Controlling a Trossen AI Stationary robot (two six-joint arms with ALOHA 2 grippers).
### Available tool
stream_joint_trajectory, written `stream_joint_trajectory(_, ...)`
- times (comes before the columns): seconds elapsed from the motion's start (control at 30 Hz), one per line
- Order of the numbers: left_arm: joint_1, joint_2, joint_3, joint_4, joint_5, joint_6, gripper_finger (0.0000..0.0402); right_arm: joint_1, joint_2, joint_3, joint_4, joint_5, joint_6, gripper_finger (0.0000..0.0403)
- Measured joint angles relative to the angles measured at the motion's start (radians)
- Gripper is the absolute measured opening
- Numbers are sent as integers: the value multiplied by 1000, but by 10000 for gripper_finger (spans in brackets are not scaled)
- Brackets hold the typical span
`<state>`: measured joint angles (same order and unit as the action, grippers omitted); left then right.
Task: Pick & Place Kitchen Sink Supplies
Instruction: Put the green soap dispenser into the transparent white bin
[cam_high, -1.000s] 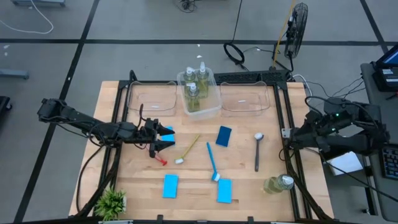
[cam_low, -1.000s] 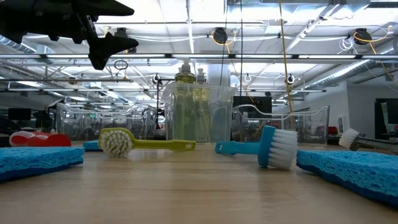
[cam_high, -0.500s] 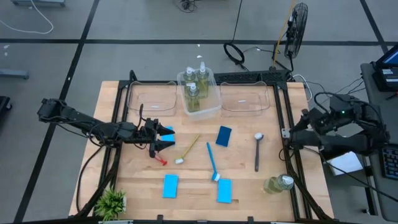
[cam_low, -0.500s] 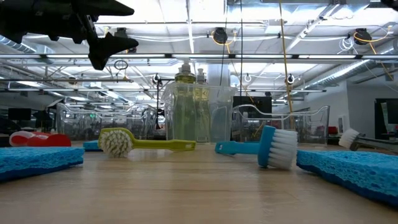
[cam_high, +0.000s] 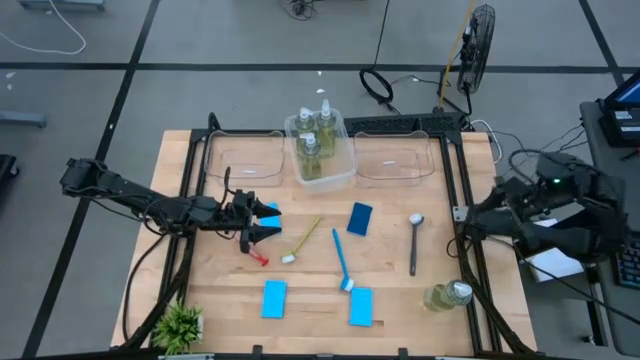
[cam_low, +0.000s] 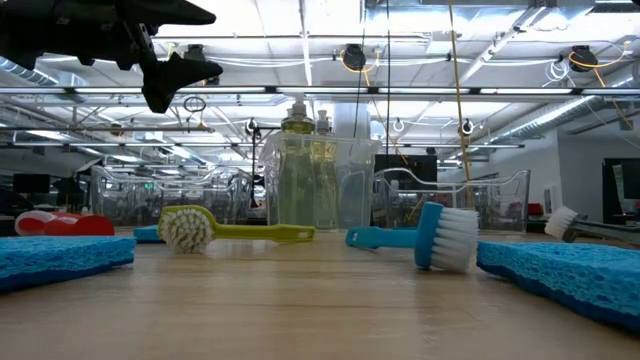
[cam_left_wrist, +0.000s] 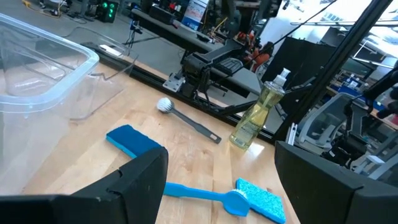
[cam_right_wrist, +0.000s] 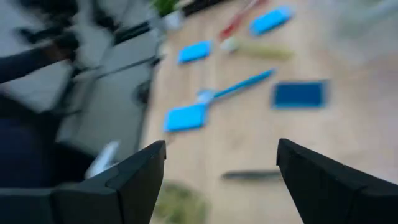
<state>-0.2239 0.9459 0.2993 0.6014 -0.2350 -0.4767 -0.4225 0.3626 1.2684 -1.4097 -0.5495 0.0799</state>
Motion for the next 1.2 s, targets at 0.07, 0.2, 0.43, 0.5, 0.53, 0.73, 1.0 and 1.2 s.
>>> stream_joint_trajectory(0.07, 0, 0, 0, 0, 0, 0, 296, -9, 0, 27, 84, -3, -14, 295)
stream_joint_trajectory(0.2, 0, 0, 0, 1, -1, 0, 296, -17, 1, 28, 195, 2, 5, 295)
stream_joint_trajectory(0.43, 0, 0, 0, 1, -1, -4, 296, -16, 7, -71, 315, -4, -7, 295)
stream_joint_trajectory(0.5, 0, 0, 0, 1, -1, -4, 296, -13, 7, -115, 400, -6, -5, 295)
stream_joint_trajectory(0.53, 0, 0, 0, 1, -1, -3, 296, -13, 7, -138, 453, -26, 4, 295)
stream_joint_trajectory(0.73, 0, 0, 0, 1, -2, 4, 296, -13, 7, -316, 804, -329, 192, 295)
stream_joint_trajectory(1.0, 0, 0, 0, 14, -43, -49, 296, 2, -2, -412, 905, -489, 291, 295)
stream_joint_trajectory(1.2, 0, 0, 0, 71, -90, -44, 296, 57, -3, -411, 1157, -555, 478, 295)
